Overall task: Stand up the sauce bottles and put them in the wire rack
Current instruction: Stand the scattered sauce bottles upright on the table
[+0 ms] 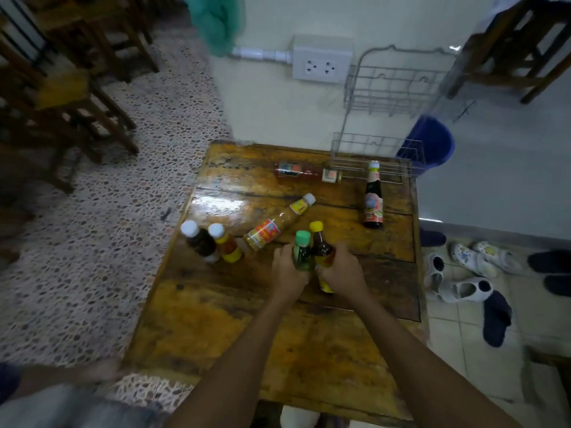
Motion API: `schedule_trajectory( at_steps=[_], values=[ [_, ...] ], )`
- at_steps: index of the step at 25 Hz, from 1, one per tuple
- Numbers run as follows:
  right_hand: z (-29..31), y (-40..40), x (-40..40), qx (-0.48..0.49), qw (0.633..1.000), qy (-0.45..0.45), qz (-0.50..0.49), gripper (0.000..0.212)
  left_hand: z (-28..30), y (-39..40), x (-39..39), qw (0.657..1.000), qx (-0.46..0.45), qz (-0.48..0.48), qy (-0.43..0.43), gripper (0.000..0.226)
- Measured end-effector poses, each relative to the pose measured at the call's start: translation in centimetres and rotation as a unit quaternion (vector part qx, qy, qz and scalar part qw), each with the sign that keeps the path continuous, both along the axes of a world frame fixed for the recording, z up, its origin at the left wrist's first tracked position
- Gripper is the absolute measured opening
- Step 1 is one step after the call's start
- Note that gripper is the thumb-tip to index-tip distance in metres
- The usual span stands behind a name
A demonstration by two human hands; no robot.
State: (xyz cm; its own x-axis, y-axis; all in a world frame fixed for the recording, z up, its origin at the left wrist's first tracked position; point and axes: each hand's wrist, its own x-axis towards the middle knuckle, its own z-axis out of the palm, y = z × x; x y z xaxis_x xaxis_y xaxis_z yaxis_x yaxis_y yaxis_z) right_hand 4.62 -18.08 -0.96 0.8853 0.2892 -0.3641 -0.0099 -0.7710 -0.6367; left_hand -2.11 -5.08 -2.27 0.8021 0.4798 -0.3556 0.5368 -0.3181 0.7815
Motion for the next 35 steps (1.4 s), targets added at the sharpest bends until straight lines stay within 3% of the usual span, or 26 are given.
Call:
schedule_trajectory(
  at_steps=[5, 10, 16, 25, 35],
  values=[
    [2.3, 4.7, -5.5, 0.086, 0.990, -0.019, 0.109, 0.046, 1.9, 3.6, -8.7, 0.994, 0.013, 0.084, -0.073, 0.053],
    [2.8, 10.4, -9.0, 0.138, 0.978, -0.050, 0.150, 0.045, 2.2, 9.2, -13.1, 0.984, 0.030, 0.128, -0.116, 0.063],
    [0.3, 14.9, -9.9, 0.122, 0.979, -0.056, 0.156, 0.068, -0.8, 14.5, -13.9, 0.987, 0.039, 0.142, -0.069, 0.060],
    [-1.4, 16.9, -10.0, 0.113, 0.986, -0.054, 0.112, 0.050, -3.1, 16.4, -12.6, 0.990, 0.044, 0.121, -0.063, 0.046],
    [-2.4, 17.0, -10.1, 0.096, 0.989, -0.039, 0.103, 0.053, -3.6, 15.9, -12.2, 0.989, 0.052, 0.119, -0.074, 0.059]
  ],
)
